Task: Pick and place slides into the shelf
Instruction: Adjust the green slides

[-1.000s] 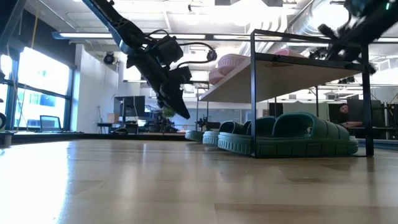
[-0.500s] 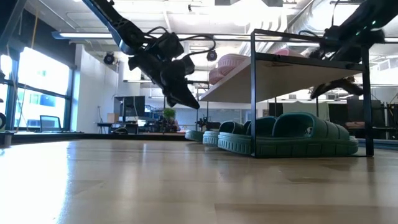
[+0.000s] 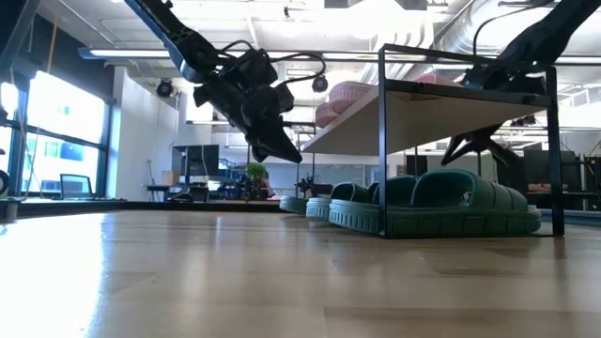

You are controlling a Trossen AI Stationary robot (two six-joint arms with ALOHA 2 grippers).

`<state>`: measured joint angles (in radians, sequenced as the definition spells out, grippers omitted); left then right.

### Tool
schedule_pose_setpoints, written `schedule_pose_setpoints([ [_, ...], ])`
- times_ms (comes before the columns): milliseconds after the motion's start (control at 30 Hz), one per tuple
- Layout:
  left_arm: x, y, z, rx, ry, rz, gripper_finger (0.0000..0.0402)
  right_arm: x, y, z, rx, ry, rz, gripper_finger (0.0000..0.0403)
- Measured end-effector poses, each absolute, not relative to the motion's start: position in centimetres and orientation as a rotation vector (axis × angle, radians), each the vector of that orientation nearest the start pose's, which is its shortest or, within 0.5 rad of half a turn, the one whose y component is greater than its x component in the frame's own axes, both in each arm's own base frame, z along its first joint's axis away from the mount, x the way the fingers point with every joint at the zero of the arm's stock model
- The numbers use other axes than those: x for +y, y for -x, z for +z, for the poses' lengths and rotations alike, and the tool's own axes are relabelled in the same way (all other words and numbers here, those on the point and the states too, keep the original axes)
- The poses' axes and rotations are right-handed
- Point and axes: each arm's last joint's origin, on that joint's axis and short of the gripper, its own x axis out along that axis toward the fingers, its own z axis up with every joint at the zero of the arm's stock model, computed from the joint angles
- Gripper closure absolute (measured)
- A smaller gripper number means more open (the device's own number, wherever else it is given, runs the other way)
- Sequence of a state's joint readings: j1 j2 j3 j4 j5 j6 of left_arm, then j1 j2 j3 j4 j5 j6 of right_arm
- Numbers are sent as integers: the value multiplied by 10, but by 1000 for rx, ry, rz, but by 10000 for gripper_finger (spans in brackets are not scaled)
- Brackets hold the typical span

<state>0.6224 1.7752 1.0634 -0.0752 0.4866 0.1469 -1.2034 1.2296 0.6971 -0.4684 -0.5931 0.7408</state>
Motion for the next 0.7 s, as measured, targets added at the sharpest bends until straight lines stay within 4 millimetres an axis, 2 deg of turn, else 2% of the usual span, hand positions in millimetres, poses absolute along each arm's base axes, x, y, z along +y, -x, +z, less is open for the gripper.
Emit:
schedule_pose_setpoints([
  [433, 200, -302, 180, 694, 206, 29, 402, -211, -95, 178, 394, -1778, -1053, 403],
  [700, 199, -291, 168, 914, 67, 156, 402, -214, -99, 157, 432, -1976, -1129, 403],
])
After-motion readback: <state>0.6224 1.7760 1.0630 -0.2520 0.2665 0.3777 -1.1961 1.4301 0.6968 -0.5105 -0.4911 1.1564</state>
